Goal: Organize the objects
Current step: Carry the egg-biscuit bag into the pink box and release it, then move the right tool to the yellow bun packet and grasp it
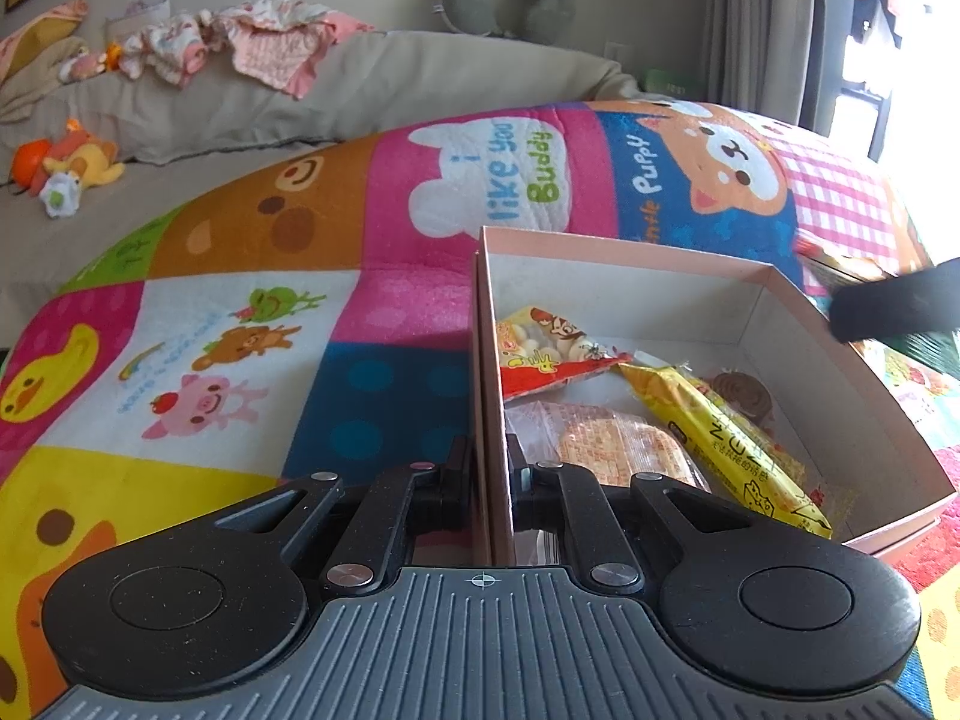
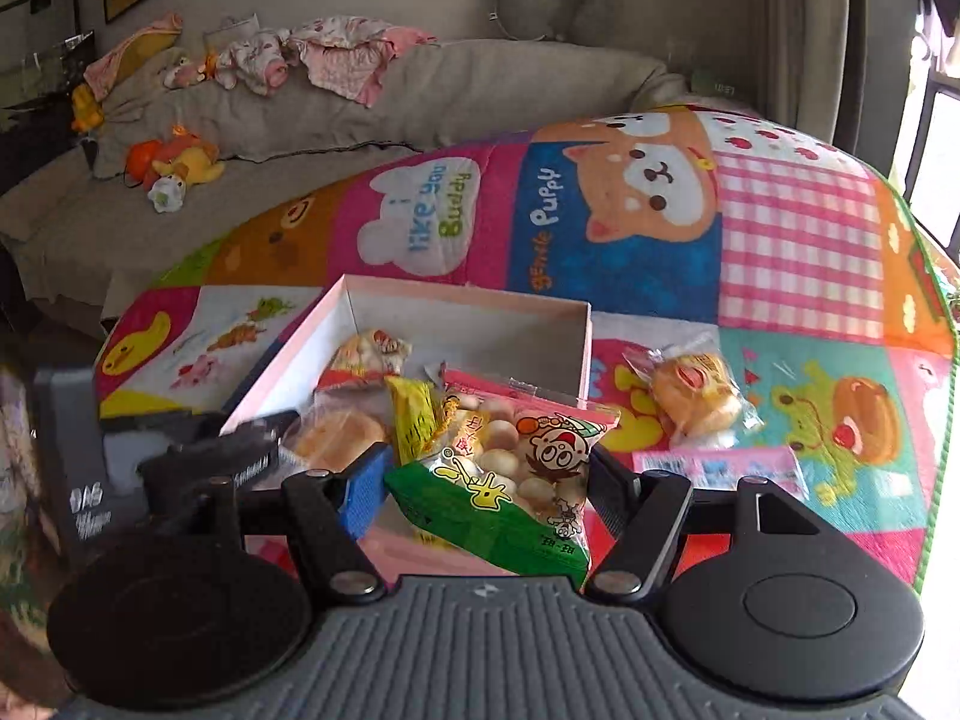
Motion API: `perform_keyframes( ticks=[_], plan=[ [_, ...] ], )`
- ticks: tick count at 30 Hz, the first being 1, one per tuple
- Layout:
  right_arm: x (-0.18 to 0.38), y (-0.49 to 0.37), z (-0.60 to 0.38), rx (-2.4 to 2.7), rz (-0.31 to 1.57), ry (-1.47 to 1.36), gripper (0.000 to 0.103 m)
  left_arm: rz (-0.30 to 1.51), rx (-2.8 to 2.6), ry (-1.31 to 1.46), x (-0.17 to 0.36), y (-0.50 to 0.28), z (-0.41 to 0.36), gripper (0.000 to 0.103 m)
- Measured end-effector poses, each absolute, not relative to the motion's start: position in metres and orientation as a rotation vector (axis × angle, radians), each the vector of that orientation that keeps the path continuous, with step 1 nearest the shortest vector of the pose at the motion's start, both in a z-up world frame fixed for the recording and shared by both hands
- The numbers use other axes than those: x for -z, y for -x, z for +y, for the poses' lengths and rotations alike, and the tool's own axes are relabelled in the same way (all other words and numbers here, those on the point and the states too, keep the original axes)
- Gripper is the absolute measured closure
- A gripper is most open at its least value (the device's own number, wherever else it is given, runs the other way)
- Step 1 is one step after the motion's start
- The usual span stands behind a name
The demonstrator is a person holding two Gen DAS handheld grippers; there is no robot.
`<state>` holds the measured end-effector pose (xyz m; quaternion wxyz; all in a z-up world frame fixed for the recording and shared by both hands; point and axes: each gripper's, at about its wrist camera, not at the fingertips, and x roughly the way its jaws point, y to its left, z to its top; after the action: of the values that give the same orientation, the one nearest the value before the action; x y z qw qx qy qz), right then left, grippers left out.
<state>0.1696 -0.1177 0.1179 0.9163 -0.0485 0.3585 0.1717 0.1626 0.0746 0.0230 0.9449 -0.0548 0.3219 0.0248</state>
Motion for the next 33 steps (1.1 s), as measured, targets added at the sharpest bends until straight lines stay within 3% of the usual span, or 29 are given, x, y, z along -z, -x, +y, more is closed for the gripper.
perform_keyframes(
  ticks=[8, 11, 13, 18, 26, 33],
  plan=[
    [-0.084, -0.270, -0.052, -0.311, 0.798, 0.091, 0.033, 0.656, -0.049, 0.115, -0.023, -0.162, 0.075, 0.091],
    [-0.073, -0.282, -0.040, -0.300, 0.821, 0.118, 0.022, 0.657, -0.048, 0.118, -0.023, -0.162, 0.075, 0.091],
    [-0.070, -0.282, -0.042, -0.299, 0.834, 0.106, 0.021, 0.655, -0.050, 0.115, -0.024, -0.161, 0.074, 0.091],
    [-0.084, -0.266, -0.067, -0.283, 0.804, 0.121, 0.020, 0.654, -0.050, 0.112, -0.023, -0.161, 0.073, 0.091],
    [-0.123, -0.249, -0.168, -0.153, 0.684, 0.025, 0.006, 0.649, -0.061, 0.093, -0.023, -0.162, 0.070, 0.091],
    [-0.085, -0.304, -0.222, -0.017, 0.792, -0.063, 0.006, 0.646, -0.068, 0.077, -0.022, -0.161, 0.068, 0.091]
  ],
)
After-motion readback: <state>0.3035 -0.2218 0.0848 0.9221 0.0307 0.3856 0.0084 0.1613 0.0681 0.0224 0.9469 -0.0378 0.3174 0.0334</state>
